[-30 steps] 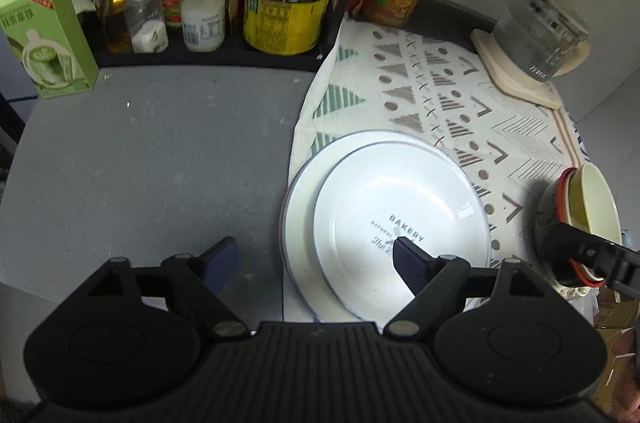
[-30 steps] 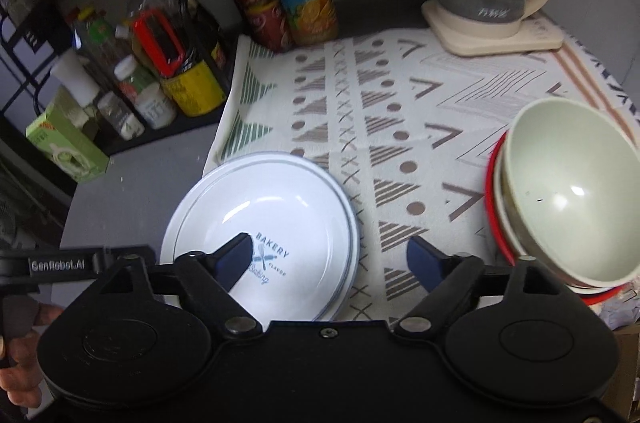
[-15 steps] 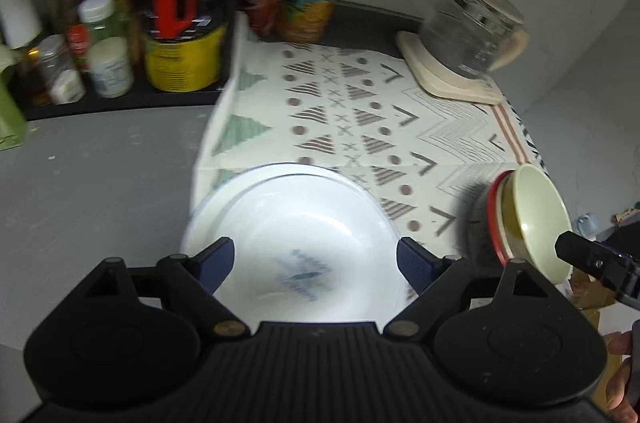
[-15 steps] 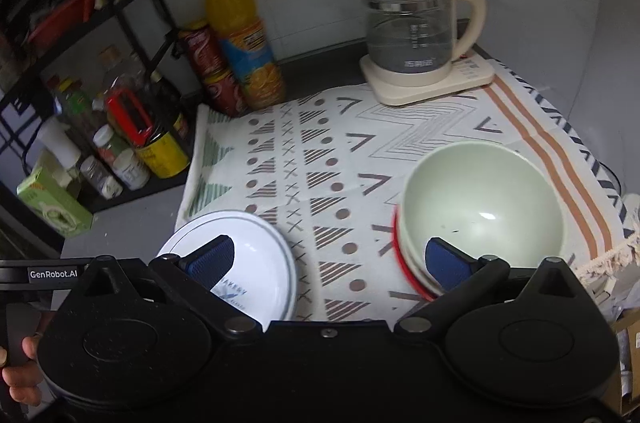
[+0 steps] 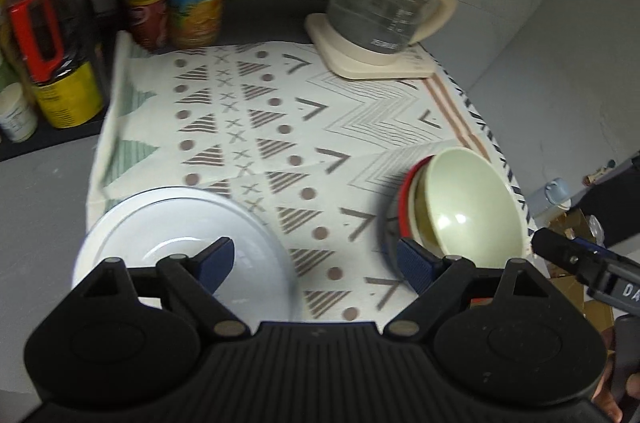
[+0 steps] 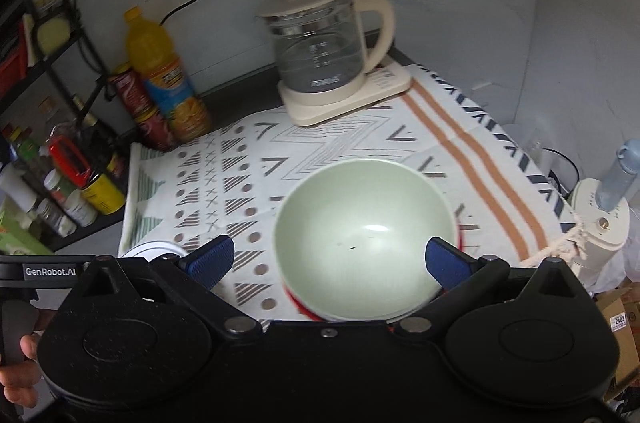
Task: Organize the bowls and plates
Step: 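Move the right tool to the red bowl stack and grasp its rim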
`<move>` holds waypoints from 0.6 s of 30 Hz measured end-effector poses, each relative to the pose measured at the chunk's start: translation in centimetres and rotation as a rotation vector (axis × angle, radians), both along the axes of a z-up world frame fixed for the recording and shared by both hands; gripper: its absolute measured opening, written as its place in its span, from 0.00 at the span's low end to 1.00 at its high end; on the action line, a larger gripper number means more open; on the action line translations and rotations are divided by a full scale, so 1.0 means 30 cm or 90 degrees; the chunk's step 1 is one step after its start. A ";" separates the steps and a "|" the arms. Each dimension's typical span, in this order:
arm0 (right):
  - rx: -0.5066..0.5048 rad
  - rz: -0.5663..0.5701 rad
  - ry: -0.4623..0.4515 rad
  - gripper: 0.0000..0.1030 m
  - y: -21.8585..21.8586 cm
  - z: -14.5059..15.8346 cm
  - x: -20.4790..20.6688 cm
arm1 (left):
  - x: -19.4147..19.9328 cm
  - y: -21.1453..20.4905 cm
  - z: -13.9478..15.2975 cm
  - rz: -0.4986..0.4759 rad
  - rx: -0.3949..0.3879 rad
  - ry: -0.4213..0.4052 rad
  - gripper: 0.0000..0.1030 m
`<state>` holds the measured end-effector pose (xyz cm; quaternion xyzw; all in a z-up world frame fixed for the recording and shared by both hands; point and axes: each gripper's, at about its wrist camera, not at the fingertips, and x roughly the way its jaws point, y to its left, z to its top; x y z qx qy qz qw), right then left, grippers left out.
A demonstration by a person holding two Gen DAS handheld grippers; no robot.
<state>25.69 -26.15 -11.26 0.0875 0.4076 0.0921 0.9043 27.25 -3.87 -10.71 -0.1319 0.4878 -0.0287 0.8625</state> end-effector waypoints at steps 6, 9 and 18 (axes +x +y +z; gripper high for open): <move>-0.003 -0.021 -0.001 1.00 -0.090 -0.028 0.005 | 0.037 -0.073 0.017 -0.004 -0.016 -0.022 0.84; 0.004 -0.028 0.009 1.00 -0.134 -0.052 0.015 | 0.059 -0.097 0.021 -0.004 -0.031 -0.025 0.84; 0.028 -0.040 0.040 1.00 -0.241 -0.120 0.062 | 0.139 -0.188 -0.045 -0.014 -0.028 -0.003 0.84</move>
